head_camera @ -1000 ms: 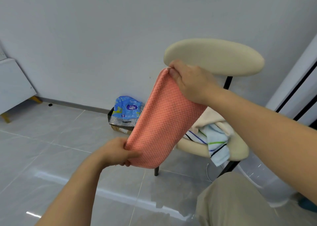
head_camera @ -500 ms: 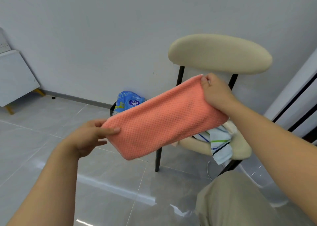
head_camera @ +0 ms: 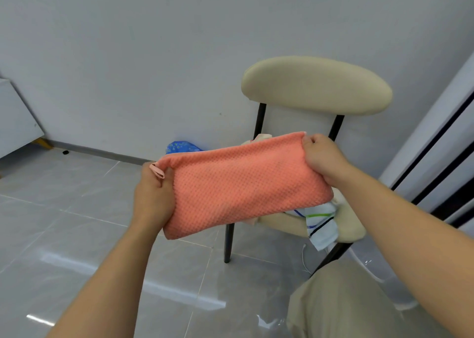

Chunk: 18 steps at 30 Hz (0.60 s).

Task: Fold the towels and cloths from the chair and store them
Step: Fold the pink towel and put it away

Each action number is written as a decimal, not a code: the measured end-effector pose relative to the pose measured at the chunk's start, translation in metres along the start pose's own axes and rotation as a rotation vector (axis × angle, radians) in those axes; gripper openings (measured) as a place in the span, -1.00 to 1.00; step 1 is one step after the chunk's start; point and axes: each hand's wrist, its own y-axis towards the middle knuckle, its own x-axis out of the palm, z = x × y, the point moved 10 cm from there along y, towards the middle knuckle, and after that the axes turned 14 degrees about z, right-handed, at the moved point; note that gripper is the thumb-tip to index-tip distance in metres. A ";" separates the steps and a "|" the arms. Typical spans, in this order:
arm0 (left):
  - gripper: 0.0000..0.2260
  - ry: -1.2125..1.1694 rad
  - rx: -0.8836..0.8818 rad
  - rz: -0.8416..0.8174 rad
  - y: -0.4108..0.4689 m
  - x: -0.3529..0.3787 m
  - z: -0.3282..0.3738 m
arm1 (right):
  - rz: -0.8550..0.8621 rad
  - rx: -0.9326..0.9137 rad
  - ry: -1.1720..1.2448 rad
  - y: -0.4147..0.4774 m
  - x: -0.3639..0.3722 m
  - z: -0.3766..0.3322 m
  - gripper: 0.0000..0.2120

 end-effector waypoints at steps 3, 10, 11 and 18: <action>-0.81 0.106 0.049 -0.041 0.002 0.008 0.002 | 0.012 -0.006 -0.076 0.001 0.001 0.009 -0.62; -0.59 -0.085 -0.415 -0.203 -0.003 0.023 -0.043 | -0.075 0.085 -0.090 -0.002 0.022 0.029 -0.59; -0.57 -0.148 -0.498 -0.227 -0.005 0.025 -0.048 | -0.105 0.119 -0.044 -0.004 0.025 0.032 -0.61; -0.74 -0.169 -0.380 -0.317 -0.006 0.027 -0.042 | -0.381 0.332 0.417 -0.029 0.047 0.038 -0.67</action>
